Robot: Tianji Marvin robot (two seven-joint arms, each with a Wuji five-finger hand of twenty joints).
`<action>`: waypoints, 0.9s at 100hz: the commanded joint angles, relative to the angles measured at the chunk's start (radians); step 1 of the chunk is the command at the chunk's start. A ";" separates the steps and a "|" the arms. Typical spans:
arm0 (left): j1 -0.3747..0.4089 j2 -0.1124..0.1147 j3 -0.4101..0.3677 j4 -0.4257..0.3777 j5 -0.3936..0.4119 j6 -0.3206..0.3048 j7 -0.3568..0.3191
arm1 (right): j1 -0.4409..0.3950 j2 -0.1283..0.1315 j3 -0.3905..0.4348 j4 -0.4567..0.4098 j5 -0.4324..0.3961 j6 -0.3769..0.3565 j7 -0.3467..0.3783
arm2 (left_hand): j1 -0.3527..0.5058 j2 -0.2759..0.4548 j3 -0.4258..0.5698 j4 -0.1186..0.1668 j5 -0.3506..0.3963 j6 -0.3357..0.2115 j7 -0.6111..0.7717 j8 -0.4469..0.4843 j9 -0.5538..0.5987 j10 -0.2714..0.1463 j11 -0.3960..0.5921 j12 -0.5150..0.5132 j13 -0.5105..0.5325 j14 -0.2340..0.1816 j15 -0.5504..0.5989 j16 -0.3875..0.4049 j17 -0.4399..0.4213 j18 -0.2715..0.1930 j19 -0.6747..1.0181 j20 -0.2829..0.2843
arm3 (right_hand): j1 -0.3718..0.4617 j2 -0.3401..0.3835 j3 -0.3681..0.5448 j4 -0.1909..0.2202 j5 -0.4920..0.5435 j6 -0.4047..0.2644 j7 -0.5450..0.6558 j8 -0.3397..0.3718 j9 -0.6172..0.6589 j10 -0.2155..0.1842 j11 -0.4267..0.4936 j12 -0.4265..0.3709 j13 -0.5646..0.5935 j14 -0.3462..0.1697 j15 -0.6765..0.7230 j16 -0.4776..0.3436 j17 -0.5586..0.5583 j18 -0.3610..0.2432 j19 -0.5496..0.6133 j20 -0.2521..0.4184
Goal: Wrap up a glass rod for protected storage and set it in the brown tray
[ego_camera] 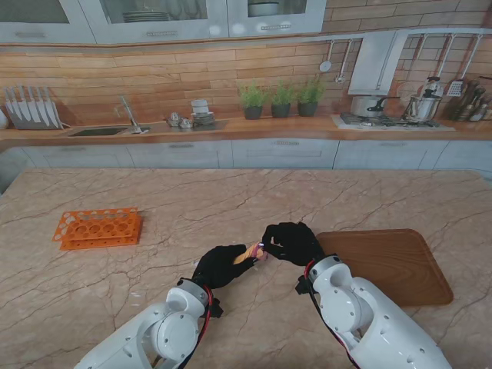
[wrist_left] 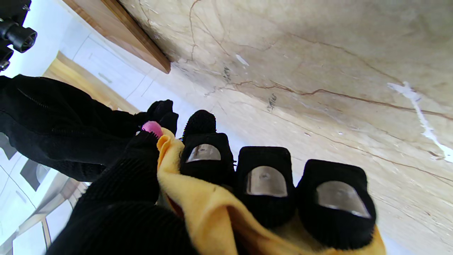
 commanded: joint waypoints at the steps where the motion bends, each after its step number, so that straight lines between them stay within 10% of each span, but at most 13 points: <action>1: 0.008 -0.002 0.001 -0.003 -0.005 -0.005 -0.004 | 0.000 -0.007 -0.001 -0.002 0.006 -0.005 0.014 | 0.018 0.010 -0.015 -0.011 0.007 -0.009 0.024 0.011 0.024 -0.054 0.055 0.015 0.027 -0.017 0.018 0.005 0.018 0.022 0.210 -0.012 | 0.053 0.023 -0.001 0.012 -0.014 -0.032 -0.007 -0.012 0.028 0.007 -0.008 -0.009 0.014 -0.013 0.007 0.004 -0.003 -0.001 0.010 0.024; 22: 0.009 0.000 0.000 -0.006 -0.007 -0.006 -0.011 | 0.000 -0.004 0.001 -0.008 0.039 -0.022 0.050 | 0.017 0.003 -0.004 -0.012 0.007 -0.013 0.016 0.006 0.014 -0.052 0.043 0.012 0.026 -0.012 -0.009 -0.001 0.003 0.031 0.195 -0.024 | 0.091 0.013 0.010 -0.009 0.019 -0.066 0.036 0.032 0.078 -0.032 -0.027 -0.019 0.031 -0.028 -0.003 0.001 -0.003 -0.001 0.010 0.024; 43: 0.010 0.002 -0.002 -0.012 -0.007 0.004 -0.021 | -0.005 0.004 0.007 -0.022 0.047 -0.050 0.088 | 0.079 -0.041 0.004 -0.032 -0.013 -0.017 -0.021 -0.052 -0.063 0.060 -0.175 -0.121 -0.069 0.169 -0.284 -0.044 -0.201 0.139 -0.028 0.073 | 0.116 0.016 0.001 -0.031 0.039 -0.079 0.042 0.081 0.124 -0.067 -0.037 -0.018 0.042 -0.045 -0.014 -0.001 -0.001 -0.004 0.004 0.021; 70: 0.013 0.001 -0.004 -0.027 -0.017 0.034 -0.033 | -0.010 0.012 0.003 -0.041 0.062 -0.059 0.131 | 0.173 -0.093 -0.002 -0.045 -0.038 -0.029 -0.042 -0.102 -0.114 0.124 -0.368 -0.321 -0.104 0.229 -0.436 -0.113 -0.244 0.189 -0.171 0.073 | 0.110 0.013 0.004 -0.032 0.050 -0.073 0.031 0.090 0.146 -0.070 -0.046 -0.018 0.041 -0.052 -0.021 0.000 0.001 -0.009 -0.011 0.016; 90: 0.026 -0.004 -0.015 -0.054 -0.052 0.075 -0.041 | -0.014 0.014 0.001 -0.049 0.060 -0.064 0.138 | 0.092 -0.190 0.250 -0.102 -0.037 -0.146 -0.077 -0.077 -0.140 0.162 -0.440 -0.369 -0.118 0.247 -0.507 -0.141 -0.244 0.204 -0.244 0.036 | 0.103 0.013 0.007 -0.031 0.056 -0.070 0.026 0.089 0.153 -0.067 -0.048 -0.018 0.041 -0.052 -0.022 0.001 -0.002 -0.009 -0.020 0.014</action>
